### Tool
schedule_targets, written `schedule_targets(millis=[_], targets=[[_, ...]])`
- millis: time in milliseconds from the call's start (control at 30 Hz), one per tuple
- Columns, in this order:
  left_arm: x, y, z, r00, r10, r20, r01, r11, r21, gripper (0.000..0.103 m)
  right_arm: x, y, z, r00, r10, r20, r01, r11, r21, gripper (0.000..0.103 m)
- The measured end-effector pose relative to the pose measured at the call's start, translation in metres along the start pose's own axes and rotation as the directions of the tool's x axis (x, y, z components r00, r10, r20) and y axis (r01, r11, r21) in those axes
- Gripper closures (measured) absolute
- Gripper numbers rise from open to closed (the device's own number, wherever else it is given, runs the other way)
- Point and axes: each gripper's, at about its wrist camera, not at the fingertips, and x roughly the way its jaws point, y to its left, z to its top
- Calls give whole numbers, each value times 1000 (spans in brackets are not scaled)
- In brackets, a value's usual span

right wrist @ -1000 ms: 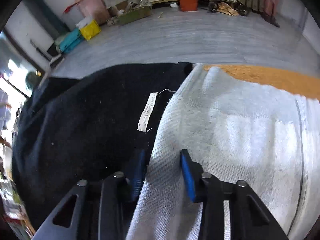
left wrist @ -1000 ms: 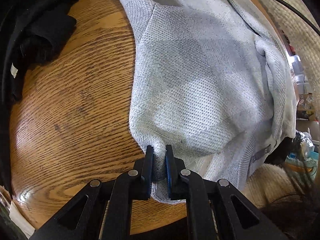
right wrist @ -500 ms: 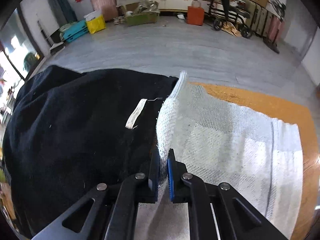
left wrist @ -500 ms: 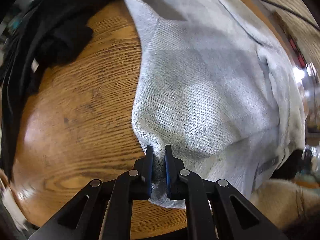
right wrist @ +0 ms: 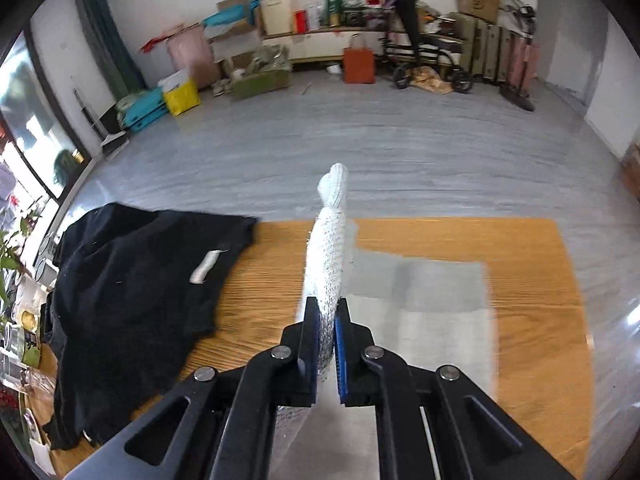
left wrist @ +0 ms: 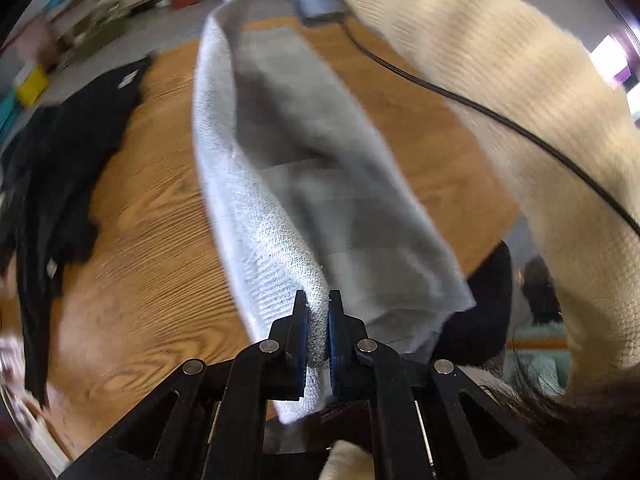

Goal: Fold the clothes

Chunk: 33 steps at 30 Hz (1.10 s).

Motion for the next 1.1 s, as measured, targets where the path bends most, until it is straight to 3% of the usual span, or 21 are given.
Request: schedule_targets(millis=[33,233,300,433,733,867,967,1100], targets=[[8,-20,20,1000,-7,-17,8,1000,17,95,-3,-15,0,1000,-1,-1,1,1000,14,95],[65,-78,59,991,-79,-104,85,995,54,95,19,-117,-19,996,-32,-83,40,995,86,95],[71,-102,45,987,-82,-135,90,994,53,95,34,-131,-26,995,-25,-101,33,996,77,95],[105,-99,40,978,-90,-187,91,996,-6,95,59,-158,-40,991,-5,-134,14,997,74,95],[105,-112,44,986,-100,-132,99,995,-9,95,60,-173,-28,991,110,-74,-102,989,109,95],[144,-99,38,974,-114,-193,94,989,-111,95,81,-175,-41,988,10,-151,1,997,75,91],[146,-88,35,973,-144,-179,106,972,-208,93,85,-186,-60,980,-70,-189,86,993,79,67],[134,-101,29,983,-78,-166,47,981,-186,88,64,-210,-74,971,-128,-202,151,983,104,61]])
